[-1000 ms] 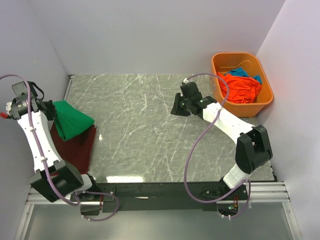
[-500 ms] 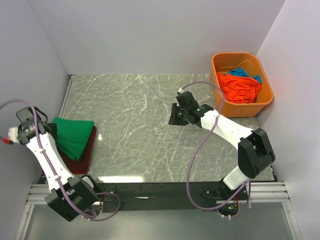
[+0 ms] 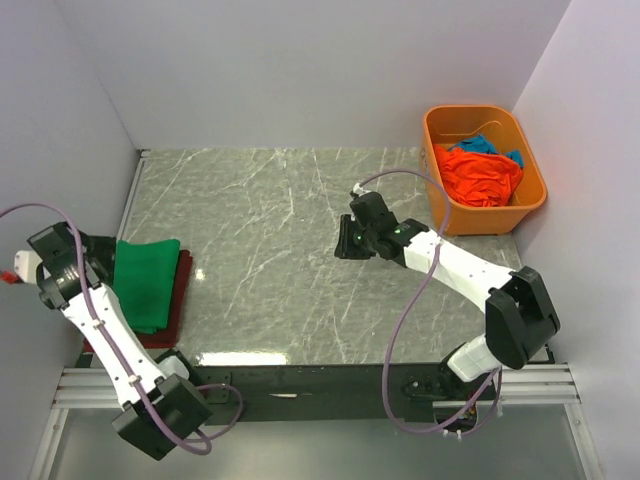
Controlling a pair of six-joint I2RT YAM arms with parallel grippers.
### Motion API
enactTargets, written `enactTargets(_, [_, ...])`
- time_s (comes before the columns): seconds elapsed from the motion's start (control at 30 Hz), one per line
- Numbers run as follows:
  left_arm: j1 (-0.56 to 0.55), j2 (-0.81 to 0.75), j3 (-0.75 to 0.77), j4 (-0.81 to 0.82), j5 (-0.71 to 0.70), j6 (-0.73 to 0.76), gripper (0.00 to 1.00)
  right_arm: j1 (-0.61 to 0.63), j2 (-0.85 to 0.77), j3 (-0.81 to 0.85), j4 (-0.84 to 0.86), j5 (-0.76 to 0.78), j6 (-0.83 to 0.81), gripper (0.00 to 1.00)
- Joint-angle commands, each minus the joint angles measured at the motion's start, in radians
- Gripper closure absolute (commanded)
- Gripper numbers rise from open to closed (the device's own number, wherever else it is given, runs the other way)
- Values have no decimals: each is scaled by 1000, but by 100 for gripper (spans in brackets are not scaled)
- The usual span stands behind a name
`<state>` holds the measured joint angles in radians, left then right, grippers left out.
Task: Fold and stack the t-shirts
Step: Neatly place the folded tshirt to the corner, then reset both grippers
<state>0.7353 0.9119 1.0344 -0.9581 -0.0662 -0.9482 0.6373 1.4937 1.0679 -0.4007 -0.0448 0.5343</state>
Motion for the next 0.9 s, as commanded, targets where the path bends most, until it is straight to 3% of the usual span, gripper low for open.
enactTargets(0.0, [-63, -8, 6, 105, 83, 39, 1, -1, -68, -16, 45, 29, -7, 64])
enactTargets(0.27, [-728, 99, 35, 215, -161, -136, 1, -4, -154, -72, 74, 43, 3, 63])
enactTargets(0.47, [-1173, 278, 52, 304, -299, -156, 1, -7, -272, -154, 109, 112, 30, 64])
enactTargets(0.67, [-1413, 456, 41, 470, -250, -107, 0, -5, -383, -204, 114, 195, 50, 63])
enactTargets(0.77, [-1491, 525, 46, 506, -248, -60, 1, -5, -440, -224, 114, 241, 58, 64])
enactTargets(0.87, [-1501, 538, 15, 565, -209, -40, 0, -5, -487, -235, 106, 267, 55, 63])
